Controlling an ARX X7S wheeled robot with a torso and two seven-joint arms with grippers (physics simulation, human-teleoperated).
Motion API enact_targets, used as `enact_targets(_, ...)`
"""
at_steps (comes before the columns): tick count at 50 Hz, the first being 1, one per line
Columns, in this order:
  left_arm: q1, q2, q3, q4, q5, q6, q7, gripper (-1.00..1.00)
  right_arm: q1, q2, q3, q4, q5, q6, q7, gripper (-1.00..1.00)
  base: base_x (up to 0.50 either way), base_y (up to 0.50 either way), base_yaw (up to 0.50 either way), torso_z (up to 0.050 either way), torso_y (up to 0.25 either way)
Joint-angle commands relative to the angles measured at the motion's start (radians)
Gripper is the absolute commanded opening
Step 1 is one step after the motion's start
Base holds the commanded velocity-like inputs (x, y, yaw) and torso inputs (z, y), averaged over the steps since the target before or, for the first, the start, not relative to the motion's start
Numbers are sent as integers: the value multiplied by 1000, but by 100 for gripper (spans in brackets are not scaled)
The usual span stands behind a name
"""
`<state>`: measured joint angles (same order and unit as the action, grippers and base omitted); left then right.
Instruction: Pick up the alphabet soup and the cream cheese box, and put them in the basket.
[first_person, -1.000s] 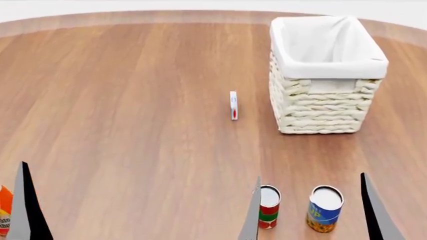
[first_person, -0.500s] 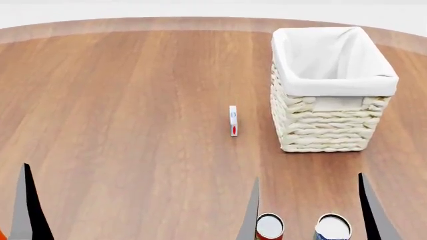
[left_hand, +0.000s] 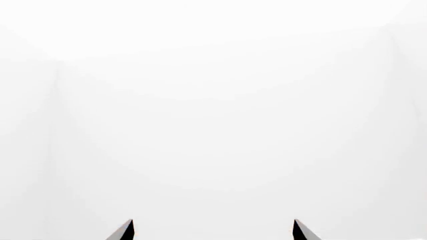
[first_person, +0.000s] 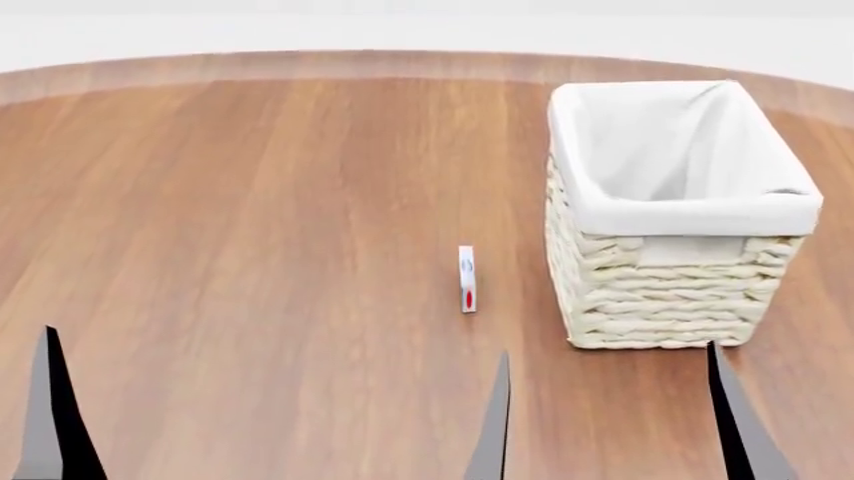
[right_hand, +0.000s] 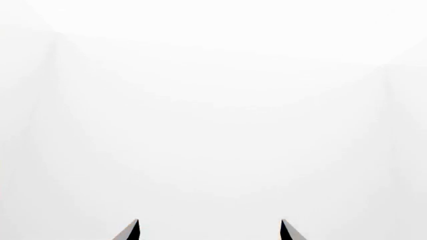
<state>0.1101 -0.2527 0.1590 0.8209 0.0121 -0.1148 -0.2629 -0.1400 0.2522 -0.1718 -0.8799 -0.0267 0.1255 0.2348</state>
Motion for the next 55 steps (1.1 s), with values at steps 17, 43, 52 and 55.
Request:
enact_targets(17,-3,-13,9,-21,-4,23,-16,100,7,13,-12,12,2,-4,15,100,220,0,0,0,0)
enact_targets(43,-2,-27,22,-16,-5,15,-25,100,-3,26,-17,23,10,-26,30,100,221,0,0,0,0)
enact_targets(52,-3,-30,25,-17,-7,14,-29,100,-2,30,-22,24,7,-26,35,100,221,0,0,0,1)
enact_targets(55,-2,-31,26,-23,-9,19,-31,100,13,30,-22,8,12,7,33,100,225,0,0,0,0)
